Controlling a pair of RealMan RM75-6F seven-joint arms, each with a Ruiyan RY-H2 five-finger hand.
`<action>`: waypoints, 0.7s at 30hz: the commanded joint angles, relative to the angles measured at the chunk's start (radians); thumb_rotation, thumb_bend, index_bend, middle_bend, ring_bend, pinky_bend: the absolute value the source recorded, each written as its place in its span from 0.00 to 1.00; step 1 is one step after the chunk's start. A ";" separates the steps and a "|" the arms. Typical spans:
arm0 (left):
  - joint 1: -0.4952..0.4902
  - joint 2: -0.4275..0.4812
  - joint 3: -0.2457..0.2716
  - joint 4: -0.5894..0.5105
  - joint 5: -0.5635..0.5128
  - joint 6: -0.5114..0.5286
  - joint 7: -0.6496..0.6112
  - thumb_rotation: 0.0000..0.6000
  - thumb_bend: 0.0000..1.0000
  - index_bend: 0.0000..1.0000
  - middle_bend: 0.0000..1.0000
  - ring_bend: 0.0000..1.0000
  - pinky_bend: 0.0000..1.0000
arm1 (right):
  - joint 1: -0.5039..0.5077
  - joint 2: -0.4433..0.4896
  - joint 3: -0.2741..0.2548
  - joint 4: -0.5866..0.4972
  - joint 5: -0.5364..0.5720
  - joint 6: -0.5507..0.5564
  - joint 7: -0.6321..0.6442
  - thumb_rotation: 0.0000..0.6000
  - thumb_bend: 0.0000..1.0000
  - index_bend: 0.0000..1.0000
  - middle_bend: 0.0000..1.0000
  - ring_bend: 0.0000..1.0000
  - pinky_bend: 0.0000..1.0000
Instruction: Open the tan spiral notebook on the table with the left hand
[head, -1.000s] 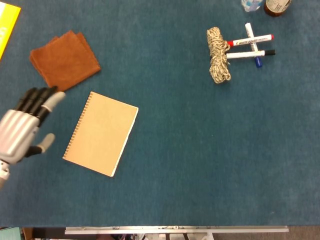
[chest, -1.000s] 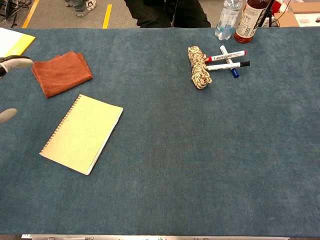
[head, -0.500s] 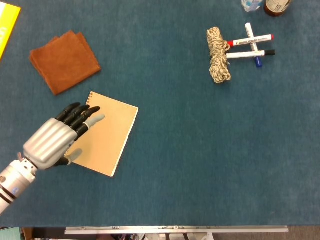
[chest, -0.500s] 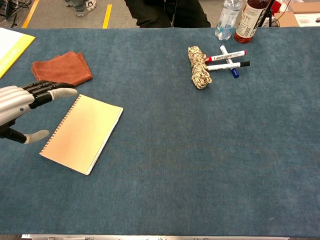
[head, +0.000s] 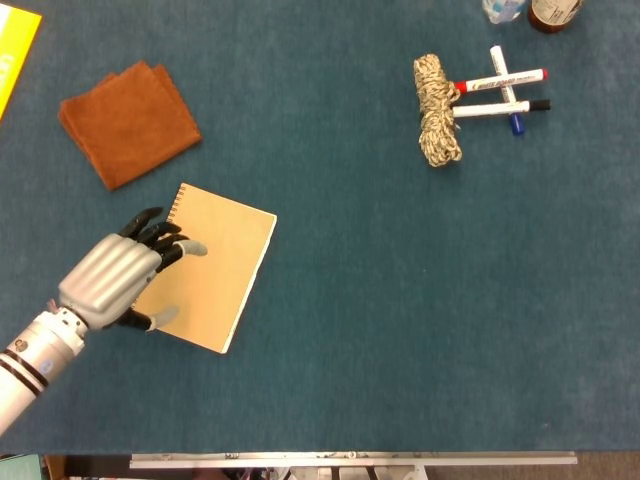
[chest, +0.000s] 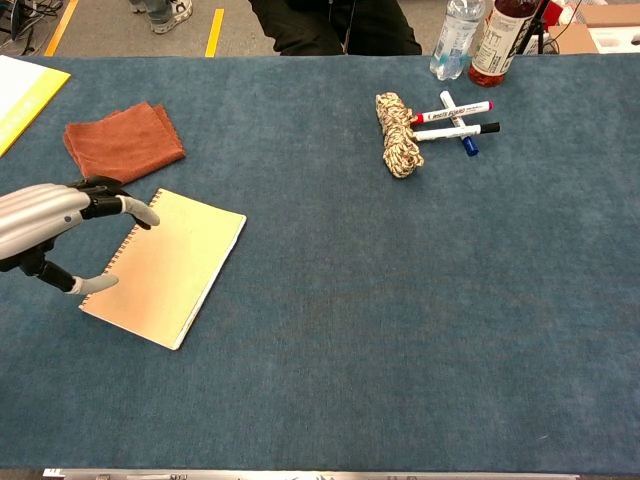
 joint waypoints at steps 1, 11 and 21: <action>0.001 0.015 0.037 0.011 0.024 -0.009 0.031 1.00 0.25 0.13 0.17 0.13 0.00 | 0.001 0.001 -0.001 0.001 -0.001 -0.004 0.001 1.00 0.19 0.26 0.24 0.15 0.28; 0.033 -0.035 0.088 0.108 0.077 0.039 0.061 1.00 0.25 0.00 0.00 0.00 0.00 | 0.007 -0.006 -0.003 -0.003 -0.012 -0.008 -0.004 1.00 0.19 0.26 0.24 0.15 0.28; 0.067 -0.149 0.097 0.225 0.110 0.118 0.037 1.00 0.25 0.00 0.00 0.00 0.00 | 0.000 0.001 -0.005 -0.021 -0.018 0.005 -0.013 1.00 0.19 0.26 0.24 0.15 0.28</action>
